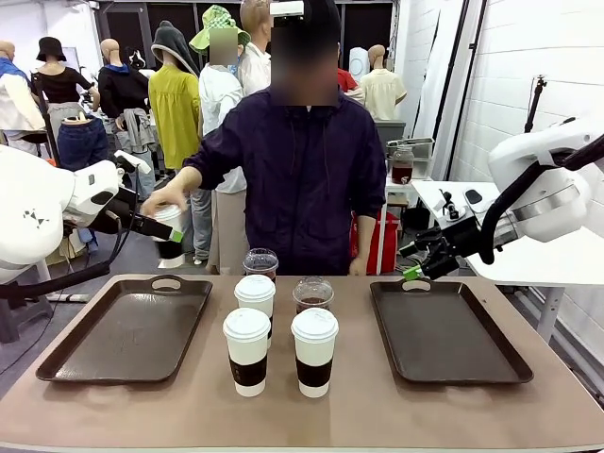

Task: Distribute the coffee onto the tray.
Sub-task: Pick up one iced Americano and place it on the right Handle tray.

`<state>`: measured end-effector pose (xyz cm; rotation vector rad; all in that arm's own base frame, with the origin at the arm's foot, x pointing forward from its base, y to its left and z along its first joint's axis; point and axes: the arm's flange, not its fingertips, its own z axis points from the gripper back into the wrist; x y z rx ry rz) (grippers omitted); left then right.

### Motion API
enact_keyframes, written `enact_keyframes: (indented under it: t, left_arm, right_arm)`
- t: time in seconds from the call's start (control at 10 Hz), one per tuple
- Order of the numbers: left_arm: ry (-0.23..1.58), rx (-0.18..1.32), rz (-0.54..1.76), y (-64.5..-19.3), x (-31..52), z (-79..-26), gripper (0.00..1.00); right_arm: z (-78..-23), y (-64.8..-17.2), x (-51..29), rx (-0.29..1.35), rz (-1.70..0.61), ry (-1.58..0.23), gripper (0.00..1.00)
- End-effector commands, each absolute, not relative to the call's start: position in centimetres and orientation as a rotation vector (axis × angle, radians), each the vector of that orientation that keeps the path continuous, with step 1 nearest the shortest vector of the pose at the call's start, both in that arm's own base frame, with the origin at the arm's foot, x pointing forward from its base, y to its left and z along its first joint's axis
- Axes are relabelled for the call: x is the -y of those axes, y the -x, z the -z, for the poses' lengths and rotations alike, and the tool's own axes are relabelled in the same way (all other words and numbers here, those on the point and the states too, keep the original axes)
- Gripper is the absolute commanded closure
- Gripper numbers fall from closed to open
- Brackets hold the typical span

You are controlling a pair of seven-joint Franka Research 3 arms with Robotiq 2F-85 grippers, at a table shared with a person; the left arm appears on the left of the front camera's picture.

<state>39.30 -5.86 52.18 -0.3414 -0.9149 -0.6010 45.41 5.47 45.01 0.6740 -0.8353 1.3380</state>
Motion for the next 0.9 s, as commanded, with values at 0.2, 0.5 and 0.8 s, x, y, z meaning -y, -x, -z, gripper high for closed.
enact_keyframes:
  t: [0.2, 0.5, 0.8]
  left_arm:
    - [0.343, 0.910, 0.601, -39.3, 5.8, -52.2, 0.00]
    - [0.343, 0.910, 0.601, -39.3, 5.8, -52.2, 0.00]
    - [0.343, 0.910, 0.601, -39.3, 5.8, -52.2, 0.00]
  right_arm:
    - [-41.6, -47.8, -5.1, 0.930, -1.335, -0.788, 0.00]
    - [-37.5, -48.7, -5.5, 0.963, -1.331, -0.885, 0.00]
    - [-33.6, -49.6, -6.4, 1.024, -1.301, -0.937, 0.00]
